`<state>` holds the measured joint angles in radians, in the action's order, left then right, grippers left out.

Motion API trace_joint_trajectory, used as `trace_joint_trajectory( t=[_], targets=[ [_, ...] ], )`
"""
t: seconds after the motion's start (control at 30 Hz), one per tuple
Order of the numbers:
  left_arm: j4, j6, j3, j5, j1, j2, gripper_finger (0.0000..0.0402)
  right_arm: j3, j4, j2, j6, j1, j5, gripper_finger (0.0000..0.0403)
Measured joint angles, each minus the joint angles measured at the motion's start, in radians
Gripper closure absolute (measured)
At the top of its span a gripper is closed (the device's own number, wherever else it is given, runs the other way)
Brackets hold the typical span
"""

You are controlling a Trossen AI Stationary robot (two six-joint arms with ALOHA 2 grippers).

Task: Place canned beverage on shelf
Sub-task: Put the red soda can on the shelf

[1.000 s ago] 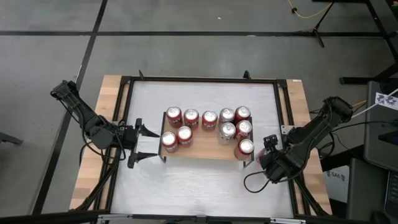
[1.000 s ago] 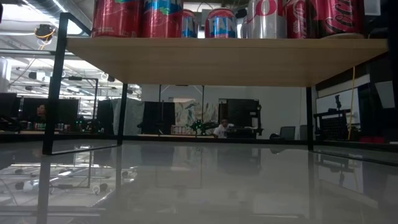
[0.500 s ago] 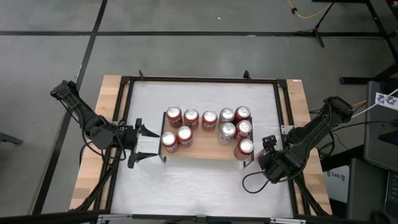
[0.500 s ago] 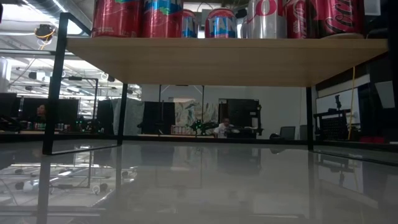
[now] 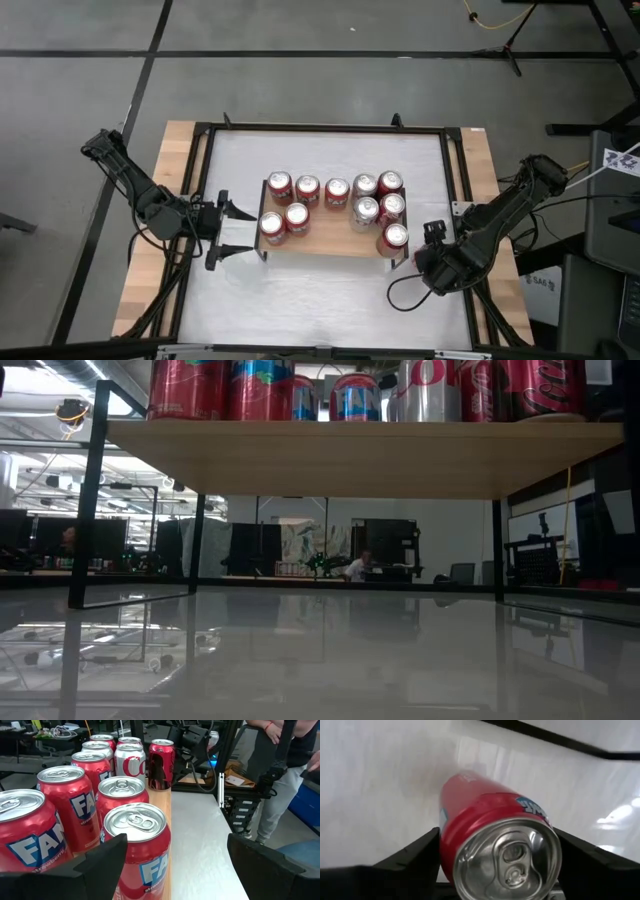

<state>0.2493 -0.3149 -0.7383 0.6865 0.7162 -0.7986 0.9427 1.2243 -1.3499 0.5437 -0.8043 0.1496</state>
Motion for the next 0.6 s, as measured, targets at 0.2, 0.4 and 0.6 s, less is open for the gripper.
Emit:
trace_joint_trajectory(
  t=[0.2, 0.4, 0.6],
  targets=[
    [0.0, 0.0, 0.0, 0.0, 0.0, 0.0, 0.0066, 0.001, 0.001, 0.0, 0.186, 0.0, -0.005, 0.0105],
    [0.0, 0.0, 0.0, 0.0, 0.0, 0.0, 0.0066, 0.0, 0.002, 0.0, 0.402, 0.0, -0.023, 0.0098],
    [0.0, 0.0, 0.0, 0.0, 0.0, 0.0, 0.0066, 0.032, -0.014, -0.004, 0.483, -0.001, -0.082, 0.0101]
  ],
)
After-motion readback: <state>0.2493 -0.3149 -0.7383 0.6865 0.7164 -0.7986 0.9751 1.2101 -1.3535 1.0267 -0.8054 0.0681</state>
